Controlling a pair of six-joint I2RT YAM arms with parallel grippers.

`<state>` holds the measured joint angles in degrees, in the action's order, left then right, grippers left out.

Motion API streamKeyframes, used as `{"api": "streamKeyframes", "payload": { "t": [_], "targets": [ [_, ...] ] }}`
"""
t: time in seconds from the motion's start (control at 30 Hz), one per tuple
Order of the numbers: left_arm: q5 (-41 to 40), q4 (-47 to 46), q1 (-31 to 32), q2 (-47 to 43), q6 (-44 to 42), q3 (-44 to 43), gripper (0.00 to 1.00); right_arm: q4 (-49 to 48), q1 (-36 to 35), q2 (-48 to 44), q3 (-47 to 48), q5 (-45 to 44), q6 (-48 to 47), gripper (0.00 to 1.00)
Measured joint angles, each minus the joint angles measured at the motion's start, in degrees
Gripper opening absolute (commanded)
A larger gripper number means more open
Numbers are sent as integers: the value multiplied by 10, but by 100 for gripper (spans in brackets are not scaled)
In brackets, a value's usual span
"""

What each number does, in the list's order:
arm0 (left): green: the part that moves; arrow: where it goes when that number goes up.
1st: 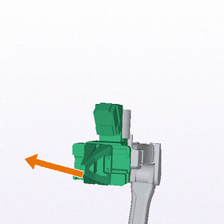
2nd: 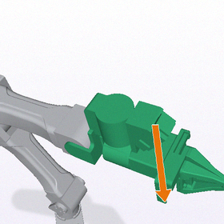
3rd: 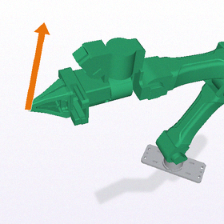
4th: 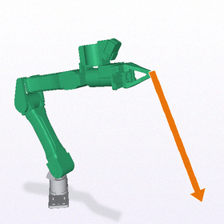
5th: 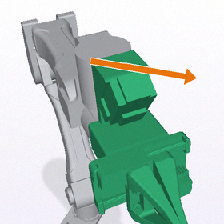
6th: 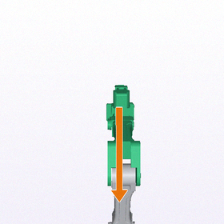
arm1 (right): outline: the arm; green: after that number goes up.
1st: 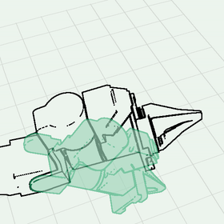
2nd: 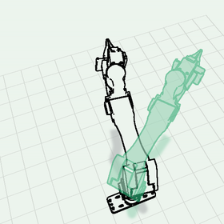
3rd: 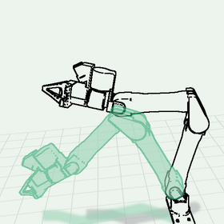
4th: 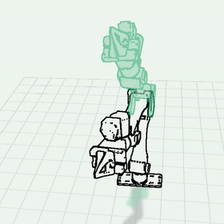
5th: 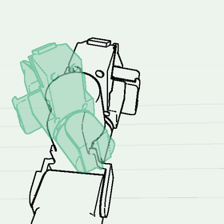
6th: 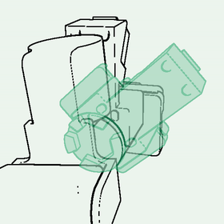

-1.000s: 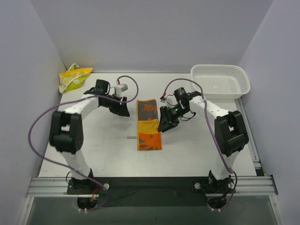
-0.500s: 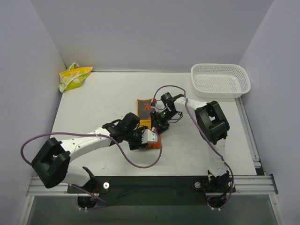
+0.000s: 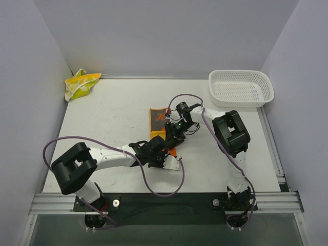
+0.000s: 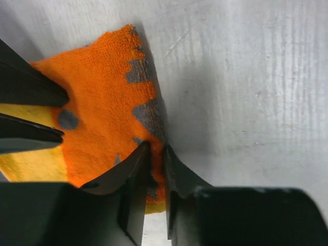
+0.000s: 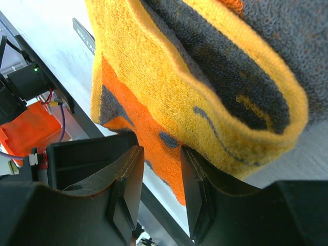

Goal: Roll the towels
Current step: Roll the towel

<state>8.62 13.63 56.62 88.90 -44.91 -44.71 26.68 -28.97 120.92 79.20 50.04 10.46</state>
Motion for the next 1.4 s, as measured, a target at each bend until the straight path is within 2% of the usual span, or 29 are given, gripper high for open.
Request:
{"api": "streamKeyframes", "payload": {
  "t": [0.1, 0.17, 0.37, 0.6, 0.77, 0.97, 1.13, 1.4],
  "targets": [
    [-13, -16, 1, 10, -2, -1, 6, -4, -1, -1, -5, 1, 0, 35],
    [-9, -6, 1, 8, 3, -5, 0, -10, -3, -6, -14, 3, 0, 35],
    [73, 92, 0, -19, 46, -23, 0, -4, -15, -62, -40, -11, -7, 36],
    [159, 174, -10, -24, 125, -69, 0, -8, -9, -100, 0, -32, -19, 36],
    [220, 210, -68, -5, 169, -118, 0, -5, -11, -91, -9, -41, -28, 36],
    [270, 248, -149, 36, 181, -198, 1, 4, -5, -85, -11, -39, -35, 39],
    [293, 265, -173, 67, 181, -235, 1, 10, 21, -85, -4, -38, -39, 39],
    [320, 279, -224, 148, 181, -285, 5, 14, 56, -86, 8, -20, -45, 45]
  ]
}}
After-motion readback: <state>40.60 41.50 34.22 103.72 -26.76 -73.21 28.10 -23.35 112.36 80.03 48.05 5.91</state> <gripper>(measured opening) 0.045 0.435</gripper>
